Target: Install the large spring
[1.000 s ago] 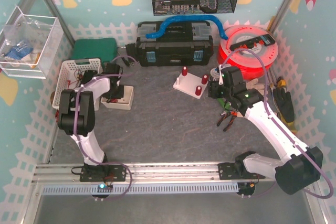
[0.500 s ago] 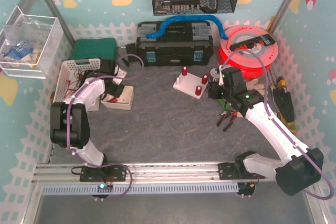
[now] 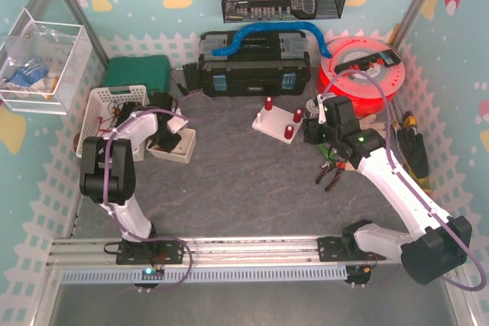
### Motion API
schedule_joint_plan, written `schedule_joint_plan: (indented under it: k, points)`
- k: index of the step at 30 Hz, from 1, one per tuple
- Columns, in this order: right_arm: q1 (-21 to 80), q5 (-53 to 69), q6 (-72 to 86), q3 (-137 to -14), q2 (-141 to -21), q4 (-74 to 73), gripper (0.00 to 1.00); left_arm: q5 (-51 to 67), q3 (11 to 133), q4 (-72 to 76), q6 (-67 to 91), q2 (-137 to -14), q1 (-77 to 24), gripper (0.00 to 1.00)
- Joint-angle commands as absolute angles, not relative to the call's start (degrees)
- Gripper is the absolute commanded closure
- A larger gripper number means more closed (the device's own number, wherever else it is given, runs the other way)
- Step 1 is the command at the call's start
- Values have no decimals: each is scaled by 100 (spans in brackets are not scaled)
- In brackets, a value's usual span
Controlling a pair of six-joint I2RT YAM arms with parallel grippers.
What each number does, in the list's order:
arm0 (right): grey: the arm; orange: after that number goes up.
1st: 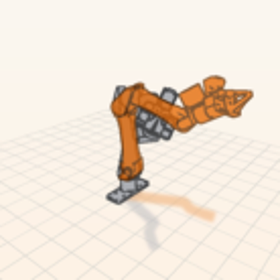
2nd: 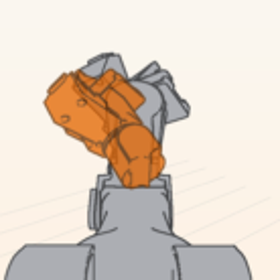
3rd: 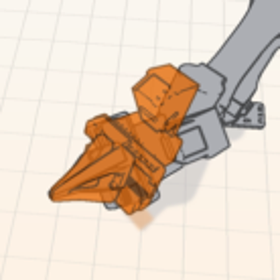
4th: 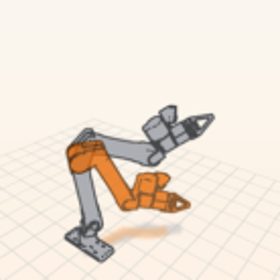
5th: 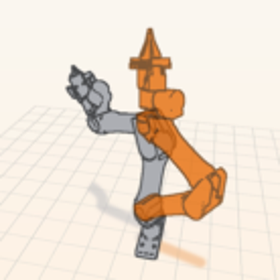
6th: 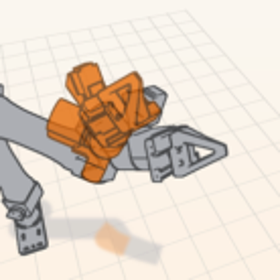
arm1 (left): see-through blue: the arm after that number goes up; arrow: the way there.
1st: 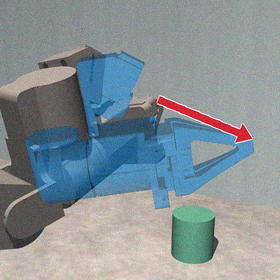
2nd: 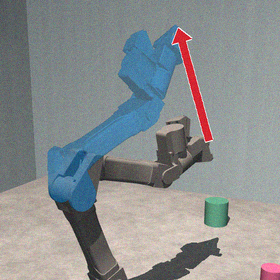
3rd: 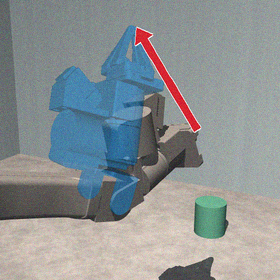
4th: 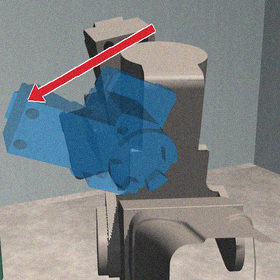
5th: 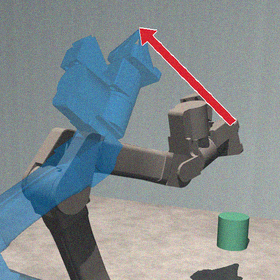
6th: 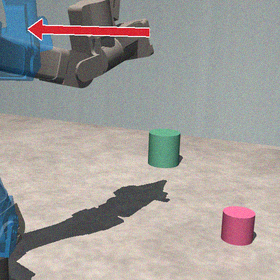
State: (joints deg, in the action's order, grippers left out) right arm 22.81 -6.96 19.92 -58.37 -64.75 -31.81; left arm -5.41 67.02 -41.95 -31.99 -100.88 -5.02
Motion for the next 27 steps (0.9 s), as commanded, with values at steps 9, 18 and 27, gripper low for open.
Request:
schedule_joint_plan:
  k: [9,18,27]
  points:
    - [2250,-828,1992,-5896,-6457,-3328,27,-915,6880,-4255,-3578,-10718,-448,60]
    - [2250,-853,2035,-5928,-6443,-3357,27,-248,7240,-4166,-3455,-10532,-456,96]
    - [2250,-482,1967,-6121,-6627,-3095,27,882,7894,-4128,-1774,-9619,-465,100]
